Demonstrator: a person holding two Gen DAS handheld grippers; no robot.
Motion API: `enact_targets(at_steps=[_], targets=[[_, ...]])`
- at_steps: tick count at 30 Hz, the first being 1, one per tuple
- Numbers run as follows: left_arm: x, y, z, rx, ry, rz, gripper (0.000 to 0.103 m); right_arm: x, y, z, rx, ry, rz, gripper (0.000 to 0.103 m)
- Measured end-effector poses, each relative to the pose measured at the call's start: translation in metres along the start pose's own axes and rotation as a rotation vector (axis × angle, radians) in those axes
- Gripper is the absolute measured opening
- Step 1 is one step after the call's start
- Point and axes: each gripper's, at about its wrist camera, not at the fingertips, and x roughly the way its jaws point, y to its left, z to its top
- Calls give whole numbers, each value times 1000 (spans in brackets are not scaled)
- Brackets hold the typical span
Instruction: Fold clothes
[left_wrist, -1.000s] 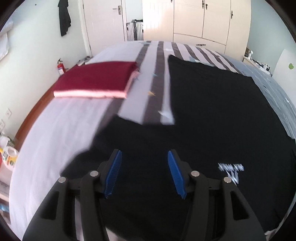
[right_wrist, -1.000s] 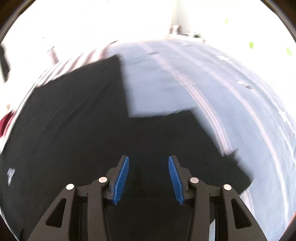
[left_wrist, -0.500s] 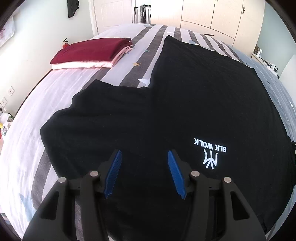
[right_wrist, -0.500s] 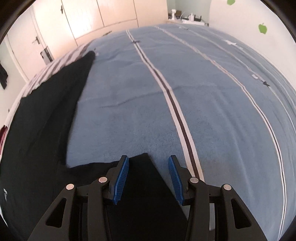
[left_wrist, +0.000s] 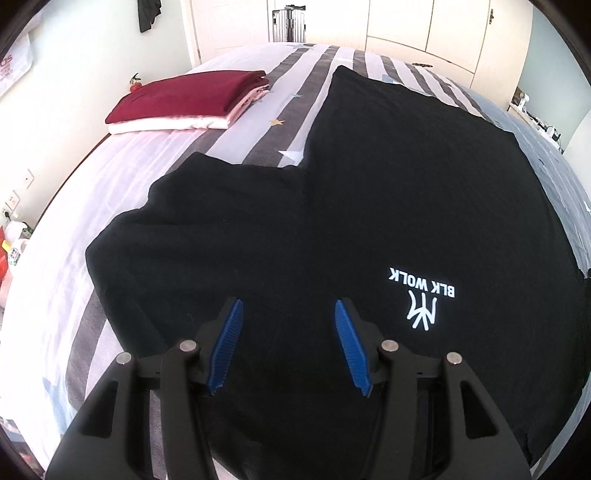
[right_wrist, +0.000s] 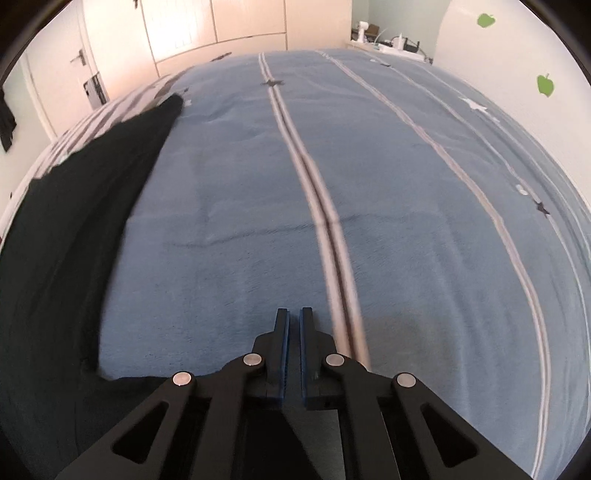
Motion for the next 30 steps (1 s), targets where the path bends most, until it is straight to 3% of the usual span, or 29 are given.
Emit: enact_targets(at_steps=[1,3,4,8,12,16,20,23,26,30], targets=[[0,0,-1,0,2,0,49,-9,-6,-2,18,-9,10,11],[0,0,-2,0,6,0,49,-27,-16,-9,52,-24,26,26],[0,-1,-2,-1,8,-1,49,-36,-21,-17,64,-29,23,28],[-1,-4,-5,1,16,-7,49,-74,-26,-61,91,-35,15,28],[1,-9,-9,18,32,-9,49,-100,-7,-112,62,-24,38,28],[7,-13,-15,48,63,1,49,-90,6,-148,23,24,27,28],[14,-11,-21,70,92,33,49,-73,-19,-163,65,30,-2,17],[11,-3,-24,40,91,50,49,-77,-29,-157,50,11,-81,18],[2,-3,-26,19,82,38,49,-87,-45,-150,117,1,-129,20],[-20,-25,-34,44,65,-36,49,-112,-15,-151,87,-34,-70,20]])
